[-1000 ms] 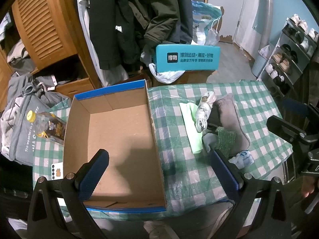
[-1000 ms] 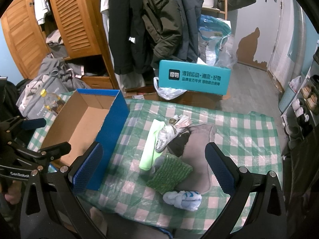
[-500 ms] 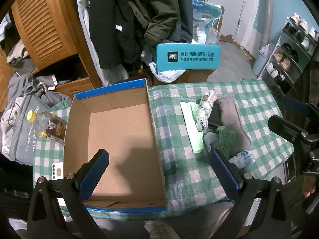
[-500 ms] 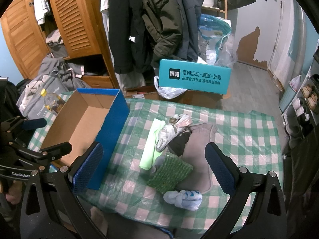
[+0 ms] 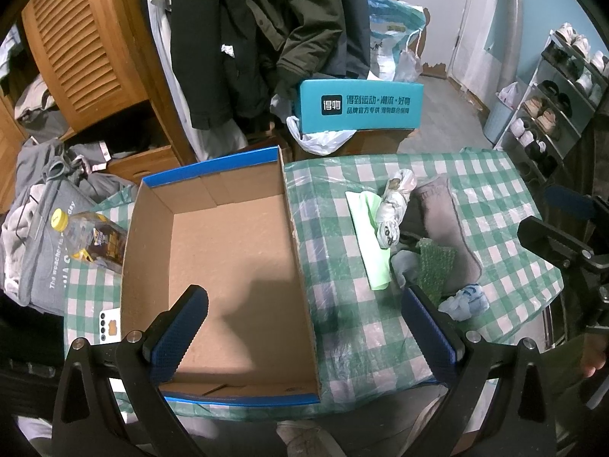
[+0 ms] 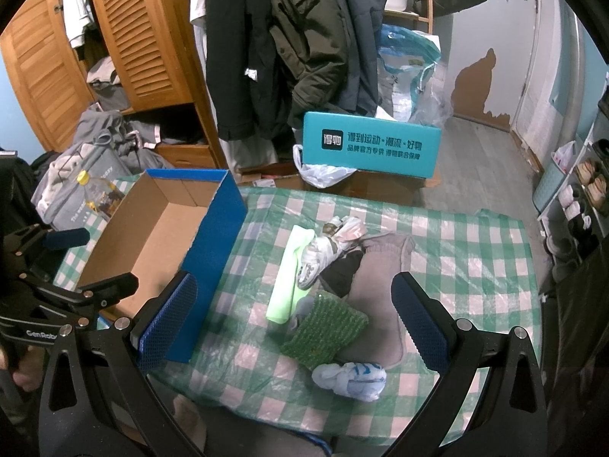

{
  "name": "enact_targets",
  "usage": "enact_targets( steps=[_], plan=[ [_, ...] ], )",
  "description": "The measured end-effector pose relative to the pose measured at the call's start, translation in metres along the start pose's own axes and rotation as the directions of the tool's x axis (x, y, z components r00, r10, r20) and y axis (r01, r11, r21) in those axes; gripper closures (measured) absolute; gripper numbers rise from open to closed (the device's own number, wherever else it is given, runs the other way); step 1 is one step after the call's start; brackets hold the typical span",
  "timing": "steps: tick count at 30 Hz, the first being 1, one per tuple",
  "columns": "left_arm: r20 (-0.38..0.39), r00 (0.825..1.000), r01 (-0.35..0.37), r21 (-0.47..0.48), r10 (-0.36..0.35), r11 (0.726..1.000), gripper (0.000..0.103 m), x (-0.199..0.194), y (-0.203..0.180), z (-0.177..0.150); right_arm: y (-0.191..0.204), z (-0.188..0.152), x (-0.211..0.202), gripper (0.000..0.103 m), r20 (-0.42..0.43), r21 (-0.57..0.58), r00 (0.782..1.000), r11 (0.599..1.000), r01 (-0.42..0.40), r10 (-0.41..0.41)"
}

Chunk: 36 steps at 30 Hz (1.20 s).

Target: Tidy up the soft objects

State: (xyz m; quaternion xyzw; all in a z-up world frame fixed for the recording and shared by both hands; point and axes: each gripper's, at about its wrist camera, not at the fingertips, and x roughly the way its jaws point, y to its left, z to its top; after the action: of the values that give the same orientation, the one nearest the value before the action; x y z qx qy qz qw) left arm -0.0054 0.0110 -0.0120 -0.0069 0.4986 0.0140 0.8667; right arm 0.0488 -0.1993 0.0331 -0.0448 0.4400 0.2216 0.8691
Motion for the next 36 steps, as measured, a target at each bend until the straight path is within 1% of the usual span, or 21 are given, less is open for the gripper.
enact_targets(
  steps=[6,11,22,27,28,32,36],
  plan=[
    [-0.005,1.000,-0.010,-0.002,0.010,1.000,0.001,0.001,0.004,-0.005,-0.001,0.000,0.000,0.003,-0.001,0.001,1.000,1.000,-0.001,0.001],
    [-0.015,1.000,-0.020,0.002,0.020,1.000,0.001,0.004,-0.001,-0.003,-0.001,-0.001,0.000,0.003,-0.001,0.001,1.000,1.000,-0.002,0.002],
    [-0.023,1.000,-0.019,0.003,0.019,1.000,0.001,0.007,-0.002,-0.004,-0.006,0.000,0.000,0.003,-0.002,0.002,1.000,1.000,-0.002,0.002],
    [-0.040,0.999,-0.027,0.007,0.027,1.000,0.001,0.015,-0.007,-0.003,-0.012,0.002,-0.001,0.003,-0.004,0.014,1.000,1.000,0.003,-0.003],
    [-0.046,0.999,-0.027,0.009,0.028,1.000,0.001,0.017,-0.008,-0.003,-0.012,-0.005,0.007,0.003,-0.007,0.020,1.000,1.000,0.013,-0.012],
    [-0.078,0.997,-0.026,0.017,0.027,1.000,0.001,0.028,-0.016,-0.002,-0.030,-0.003,0.008,0.003,-0.024,0.054,0.999,0.998,0.043,-0.042],
    [-0.107,0.994,-0.022,0.035,0.026,0.999,0.001,0.039,-0.025,-0.001,-0.051,-0.006,0.011,0.003,-0.050,0.106,0.998,0.993,0.051,-0.046]
  ],
)
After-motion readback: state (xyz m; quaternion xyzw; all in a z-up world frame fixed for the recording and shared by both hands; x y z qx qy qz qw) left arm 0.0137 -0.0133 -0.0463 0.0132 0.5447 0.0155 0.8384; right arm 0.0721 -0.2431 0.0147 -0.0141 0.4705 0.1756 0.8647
